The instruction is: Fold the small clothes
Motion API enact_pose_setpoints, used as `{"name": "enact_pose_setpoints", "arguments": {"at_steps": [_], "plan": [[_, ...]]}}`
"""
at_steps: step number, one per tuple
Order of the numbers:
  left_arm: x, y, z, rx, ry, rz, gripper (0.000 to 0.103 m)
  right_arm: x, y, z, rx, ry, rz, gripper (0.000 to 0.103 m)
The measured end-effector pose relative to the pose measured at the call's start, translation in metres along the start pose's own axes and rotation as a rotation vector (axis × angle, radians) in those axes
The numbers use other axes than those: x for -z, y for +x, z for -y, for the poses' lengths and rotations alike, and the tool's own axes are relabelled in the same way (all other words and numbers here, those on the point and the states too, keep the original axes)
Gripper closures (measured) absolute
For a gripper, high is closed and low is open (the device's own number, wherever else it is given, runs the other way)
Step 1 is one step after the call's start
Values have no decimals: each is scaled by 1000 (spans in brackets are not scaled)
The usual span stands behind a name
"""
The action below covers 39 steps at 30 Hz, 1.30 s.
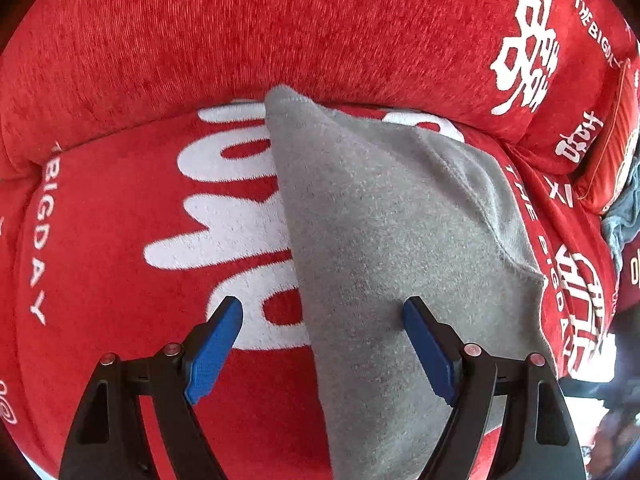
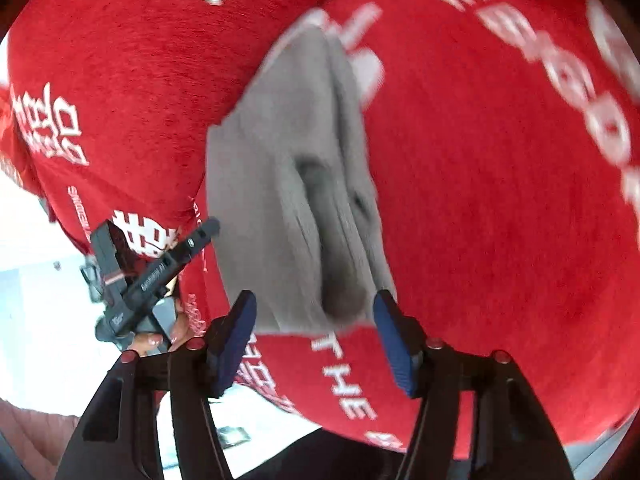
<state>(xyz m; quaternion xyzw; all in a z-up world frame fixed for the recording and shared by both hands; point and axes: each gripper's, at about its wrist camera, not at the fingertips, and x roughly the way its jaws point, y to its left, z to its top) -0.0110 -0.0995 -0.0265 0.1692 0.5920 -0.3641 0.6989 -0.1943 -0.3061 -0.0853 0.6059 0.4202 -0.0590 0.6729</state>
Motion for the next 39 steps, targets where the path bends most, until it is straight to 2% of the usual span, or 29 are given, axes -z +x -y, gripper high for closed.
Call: {"name": "enact_pose_setpoints", "arguments": {"at_steps": [1,2,3,6,8,12,14,17,25,28,35,39], "plan": [[1,2,2,0,-4,-9,20,5,5,6,-12,32,4,59],[2,0,2,-3,-6,-12,20,7,11,9,-21,56,15,83],[3,-1,5,-7,-5,-16,20,6,15,9,-14,73,29,89],[7,-12,11,-9,29,-3,20,4,9,-1,-20,59,96,90],[16,-10,11,-21,44,-18,20,9,2,-9,25,31,112,91],[33,5,4,-15,32,-56,19,19,15,21,99,95,77,91],[39,6,1,-1,7,-62,19,19,15,30,89,112,89,91],[43,6,1,-4,12,-73,19,22,13,23,112,68,82,91],[47,-6,-1,-21,18,-102,19,27,13,5,146,86,64,88],[51,-10,-6,-27,19,-106,19,30,11,-1,187,79,62,88],[57,-16,-12,-31,30,-131,19,38,-7,-17,233,79,103,88],[57,-18,-13,-39,38,-113,19,39,-10,-28,239,63,115,88]]}}
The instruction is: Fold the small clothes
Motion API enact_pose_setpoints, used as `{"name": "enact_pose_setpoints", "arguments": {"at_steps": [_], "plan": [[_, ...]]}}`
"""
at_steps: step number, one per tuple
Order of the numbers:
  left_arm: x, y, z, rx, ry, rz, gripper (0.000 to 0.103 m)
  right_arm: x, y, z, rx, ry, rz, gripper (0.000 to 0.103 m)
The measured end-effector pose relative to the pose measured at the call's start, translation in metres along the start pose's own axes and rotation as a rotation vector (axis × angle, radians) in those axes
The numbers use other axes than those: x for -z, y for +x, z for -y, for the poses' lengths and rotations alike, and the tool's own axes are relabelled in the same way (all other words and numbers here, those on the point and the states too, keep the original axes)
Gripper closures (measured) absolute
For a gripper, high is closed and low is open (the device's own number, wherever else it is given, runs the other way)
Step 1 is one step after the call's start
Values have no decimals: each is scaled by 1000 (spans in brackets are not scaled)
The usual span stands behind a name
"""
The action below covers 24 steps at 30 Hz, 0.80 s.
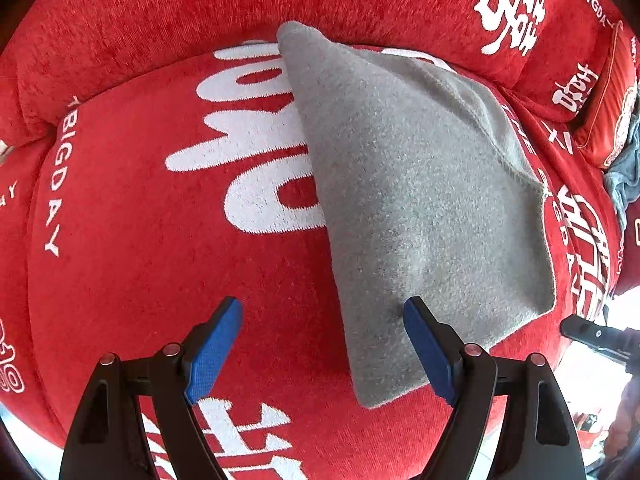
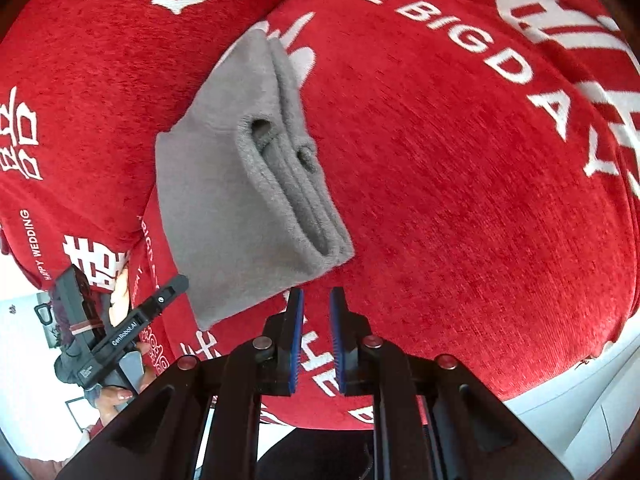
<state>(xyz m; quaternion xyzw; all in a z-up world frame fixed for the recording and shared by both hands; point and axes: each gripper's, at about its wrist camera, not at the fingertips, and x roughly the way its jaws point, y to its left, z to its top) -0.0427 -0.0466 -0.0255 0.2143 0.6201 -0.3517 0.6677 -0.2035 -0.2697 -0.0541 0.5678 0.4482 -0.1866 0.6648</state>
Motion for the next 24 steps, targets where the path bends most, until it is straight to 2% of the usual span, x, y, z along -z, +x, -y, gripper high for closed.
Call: {"name": "enact_pose_setpoints", "arguments": {"at_steps": [1,2,4,6,7,8,10,13,16,24], "plan": [[0,0,0,0,-1,1,16,-1,1,-3,0,-6,2,88],[0,0,0,-4,-5,-1,0,-2,2,-7,-1,-12,2,88],[0,-2,-1,-18,-8,12,0,-3,0,-10,0,-29,1,83],[0,-2,0,-26,-8,10,0,-5,3,-16,8,-43,-2,70],[-1,-1,0,-27,-9,6,0,-7,4,-17,14,-50,-3,57],[-1,1,0,-28,-12,-5,0,-9,4,-20,18,-61,0,49],[-1,4,1,-31,-15,-22,0,-12,4,-25,27,-83,6,42],[-1,8,1,-44,-28,-48,0,-20,0,-35,85,-140,54,21],[-2,12,3,-84,-28,-63,0,-27,-6,-45,158,-224,120,21],[-2,17,7,-100,-26,-74,0,-42,2,-37,179,-228,57,21]]}}
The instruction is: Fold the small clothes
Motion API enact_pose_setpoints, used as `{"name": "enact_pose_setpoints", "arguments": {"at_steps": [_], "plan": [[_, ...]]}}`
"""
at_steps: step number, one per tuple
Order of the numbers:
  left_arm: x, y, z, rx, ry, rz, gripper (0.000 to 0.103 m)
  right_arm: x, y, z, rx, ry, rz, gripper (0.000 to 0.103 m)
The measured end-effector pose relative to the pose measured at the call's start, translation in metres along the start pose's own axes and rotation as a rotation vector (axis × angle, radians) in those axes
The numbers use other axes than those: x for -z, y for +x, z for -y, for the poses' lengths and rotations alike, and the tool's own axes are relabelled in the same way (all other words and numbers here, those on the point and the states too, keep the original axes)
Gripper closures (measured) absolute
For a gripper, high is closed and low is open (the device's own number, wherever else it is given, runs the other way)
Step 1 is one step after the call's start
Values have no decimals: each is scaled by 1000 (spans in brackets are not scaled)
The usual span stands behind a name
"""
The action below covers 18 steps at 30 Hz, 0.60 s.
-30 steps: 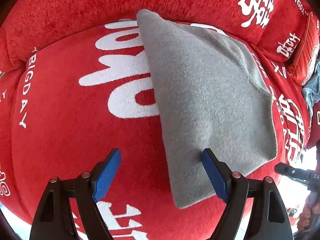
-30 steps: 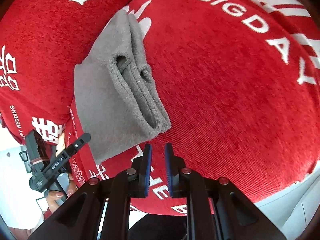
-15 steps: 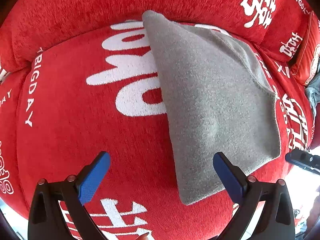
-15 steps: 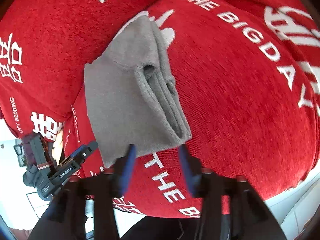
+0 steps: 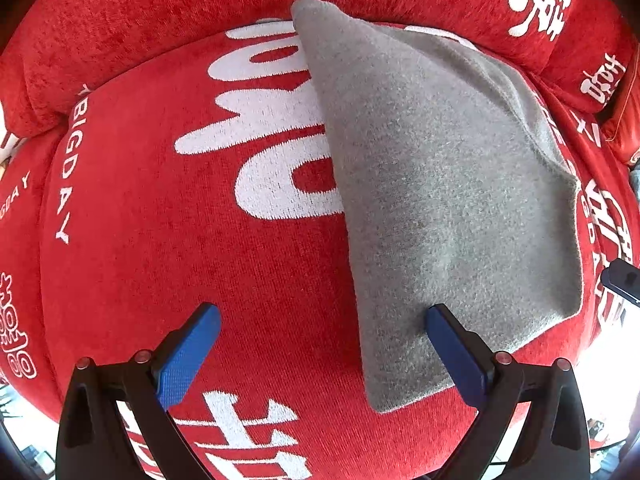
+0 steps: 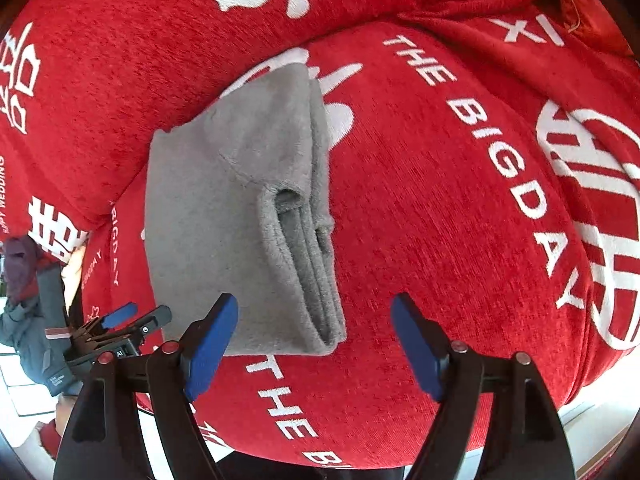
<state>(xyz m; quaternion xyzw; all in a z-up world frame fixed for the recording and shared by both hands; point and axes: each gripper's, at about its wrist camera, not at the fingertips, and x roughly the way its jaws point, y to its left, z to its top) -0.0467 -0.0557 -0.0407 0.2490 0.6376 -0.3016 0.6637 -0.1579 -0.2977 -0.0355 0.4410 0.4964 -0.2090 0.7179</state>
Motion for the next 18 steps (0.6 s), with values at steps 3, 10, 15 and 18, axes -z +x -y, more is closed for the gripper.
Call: {"name": "enact_pose_setpoints", "arguments": {"at_steps": [3,10,15,18], "plan": [[-2,3,3,3,-2,-4,0,-4,4,5,1,4,-19,21],[-12,6,7,48,-22,-9,0,-15,11,12,-15,-6,-55,21],[-25,2,-2,121,-65,19,0,-23,16,19,-32,-6,-64,21],[-36,4,-8,165,-95,22,0,-31,20,21,-50,-6,-73,21]]}}
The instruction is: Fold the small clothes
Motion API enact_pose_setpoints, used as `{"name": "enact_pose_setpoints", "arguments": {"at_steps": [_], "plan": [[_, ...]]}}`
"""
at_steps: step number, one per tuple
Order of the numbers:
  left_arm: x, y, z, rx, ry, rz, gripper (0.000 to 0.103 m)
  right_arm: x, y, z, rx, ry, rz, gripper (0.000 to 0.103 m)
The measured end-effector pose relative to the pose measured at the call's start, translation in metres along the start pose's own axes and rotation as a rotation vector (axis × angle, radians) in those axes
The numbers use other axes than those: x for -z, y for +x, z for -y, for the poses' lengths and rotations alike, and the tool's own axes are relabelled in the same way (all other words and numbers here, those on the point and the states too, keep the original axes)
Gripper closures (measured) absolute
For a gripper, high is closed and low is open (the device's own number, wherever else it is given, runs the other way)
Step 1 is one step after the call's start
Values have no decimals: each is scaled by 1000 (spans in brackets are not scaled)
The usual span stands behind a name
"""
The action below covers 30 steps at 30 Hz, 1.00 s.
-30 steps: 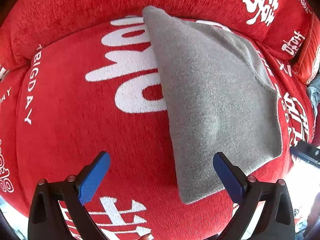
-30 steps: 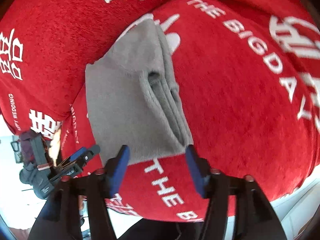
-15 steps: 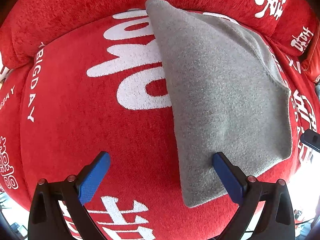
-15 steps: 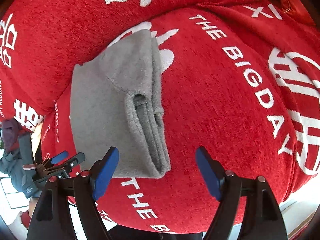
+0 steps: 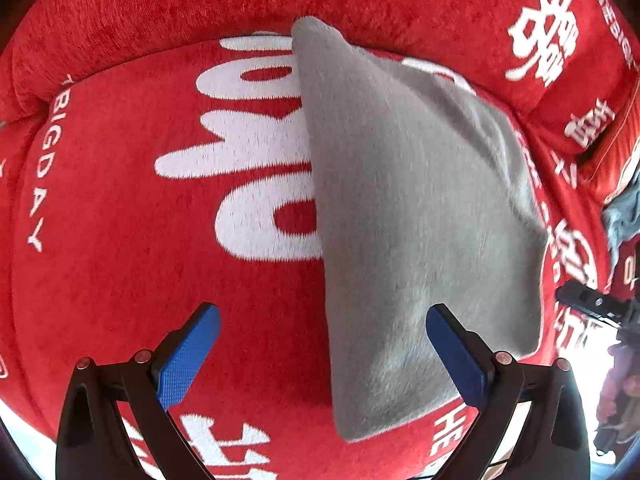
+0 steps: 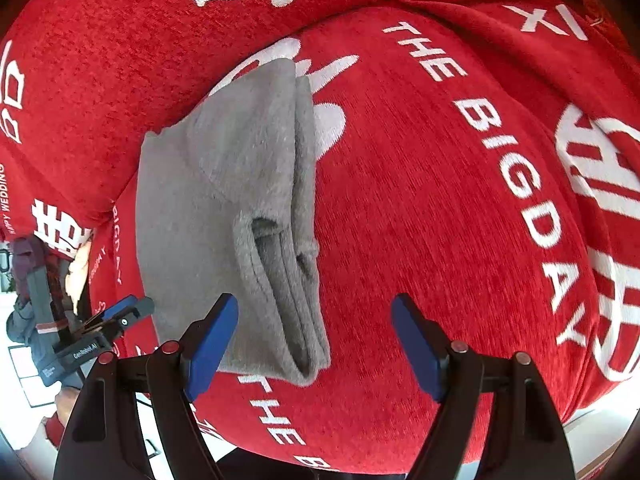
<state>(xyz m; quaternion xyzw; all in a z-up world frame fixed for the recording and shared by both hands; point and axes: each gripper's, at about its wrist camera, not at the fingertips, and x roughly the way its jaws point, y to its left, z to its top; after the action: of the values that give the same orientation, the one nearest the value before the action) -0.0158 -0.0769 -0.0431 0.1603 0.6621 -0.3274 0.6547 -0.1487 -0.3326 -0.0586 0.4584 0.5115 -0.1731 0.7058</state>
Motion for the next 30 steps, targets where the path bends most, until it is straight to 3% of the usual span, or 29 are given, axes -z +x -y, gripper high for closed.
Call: {"name": "enact_pose_setpoints", "arguments": {"at_steps": [5,16,22,30], "plan": [[-15,6,-1,128,-37,-8,0,-19,7,1,-66,-1,-14,21],[-22,25,5,297,-40,-41,0,-69,37,11,-312,33,-60,21],[-28,39,8,348,-29,-67,0,-83,55,27,-412,75,-95,21],[-36,37,19,354,-57,-46,0,-98,69,24,-557,54,-159,21]]}}
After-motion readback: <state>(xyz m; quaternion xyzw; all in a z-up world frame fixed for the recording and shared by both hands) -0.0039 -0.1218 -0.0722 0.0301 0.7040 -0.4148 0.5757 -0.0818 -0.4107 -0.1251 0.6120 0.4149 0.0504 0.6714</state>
